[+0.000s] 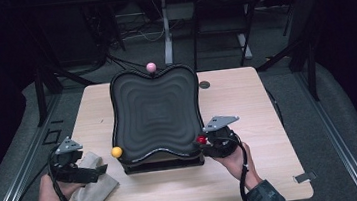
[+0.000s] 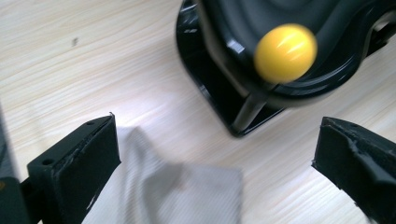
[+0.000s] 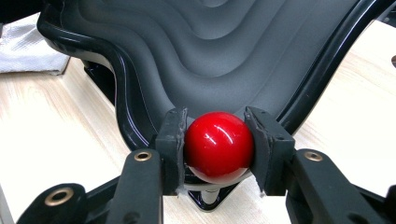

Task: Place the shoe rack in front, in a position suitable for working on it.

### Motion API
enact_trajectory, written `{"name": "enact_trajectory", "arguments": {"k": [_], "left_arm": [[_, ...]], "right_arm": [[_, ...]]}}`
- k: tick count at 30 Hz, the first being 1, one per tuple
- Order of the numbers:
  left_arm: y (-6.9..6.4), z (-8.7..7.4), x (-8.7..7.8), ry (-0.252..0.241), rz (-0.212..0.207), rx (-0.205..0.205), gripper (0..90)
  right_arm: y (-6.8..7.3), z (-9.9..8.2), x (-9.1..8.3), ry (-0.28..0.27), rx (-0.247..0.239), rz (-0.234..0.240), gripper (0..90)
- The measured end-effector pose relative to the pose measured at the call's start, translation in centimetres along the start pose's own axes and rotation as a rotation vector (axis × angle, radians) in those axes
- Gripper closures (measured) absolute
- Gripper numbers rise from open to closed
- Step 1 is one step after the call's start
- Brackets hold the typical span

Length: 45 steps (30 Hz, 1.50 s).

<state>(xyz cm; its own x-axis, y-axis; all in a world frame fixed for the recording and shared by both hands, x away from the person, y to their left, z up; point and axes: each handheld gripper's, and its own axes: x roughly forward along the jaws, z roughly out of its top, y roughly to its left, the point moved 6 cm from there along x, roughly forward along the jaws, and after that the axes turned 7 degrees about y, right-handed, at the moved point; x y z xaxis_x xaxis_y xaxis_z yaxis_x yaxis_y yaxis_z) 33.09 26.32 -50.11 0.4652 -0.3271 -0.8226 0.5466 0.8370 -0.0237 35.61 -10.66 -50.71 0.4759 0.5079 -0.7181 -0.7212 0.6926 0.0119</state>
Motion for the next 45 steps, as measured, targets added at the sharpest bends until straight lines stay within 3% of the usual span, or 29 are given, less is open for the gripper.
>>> {"name": "enact_trajectory", "arguments": {"k": [4,7,13,15,18,22,24,32,36,45], "left_arm": [[1.7,-1.5,-0.3,0.026,0.027,-0.027,0.0],[2.3,-2.2,0.2,0.052,0.048,-0.021,0.0],[4.2,-4.4,2.6,0.121,0.060,-0.031,0.0],[5.2,-5.5,4.0,0.151,0.065,-0.054,0.1],[5.6,-6.2,5.2,0.185,0.064,-0.070,0.3],[5.8,-6.6,6.5,0.225,0.061,-0.058,3.1],[5.9,-6.7,7.0,0.239,0.067,-0.054,11.1],[6.2,-7.1,8.6,0.280,0.051,-0.045,28.7],[6.2,-7.2,8.5,0.266,0.040,-0.042,34.8],[5.6,-6.9,8.4,0.244,0.038,-0.029,73.3]], "right_arm": [[0.0,0.0,0.0,0.001,-0.002,-0.001,59.7],[0.0,0.0,0.0,0.001,0.000,-0.006,59.7],[0.0,0.0,0.0,0.002,0.002,-0.007,59.7],[0.0,0.0,0.0,0.004,0.001,-0.012,59.7],[0.0,0.0,0.0,0.003,0.000,-0.012,59.7],[0.0,0.0,0.0,0.003,0.001,-0.013,59.7],[0.1,0.0,0.0,0.002,0.002,-0.013,59.7],[0.1,0.0,0.0,-0.001,0.004,-0.015,59.7],[0.1,0.0,0.0,-0.005,0.004,-0.021,59.7],[0.1,0.0,0.0,-0.003,0.004,-0.020,59.7]]}}
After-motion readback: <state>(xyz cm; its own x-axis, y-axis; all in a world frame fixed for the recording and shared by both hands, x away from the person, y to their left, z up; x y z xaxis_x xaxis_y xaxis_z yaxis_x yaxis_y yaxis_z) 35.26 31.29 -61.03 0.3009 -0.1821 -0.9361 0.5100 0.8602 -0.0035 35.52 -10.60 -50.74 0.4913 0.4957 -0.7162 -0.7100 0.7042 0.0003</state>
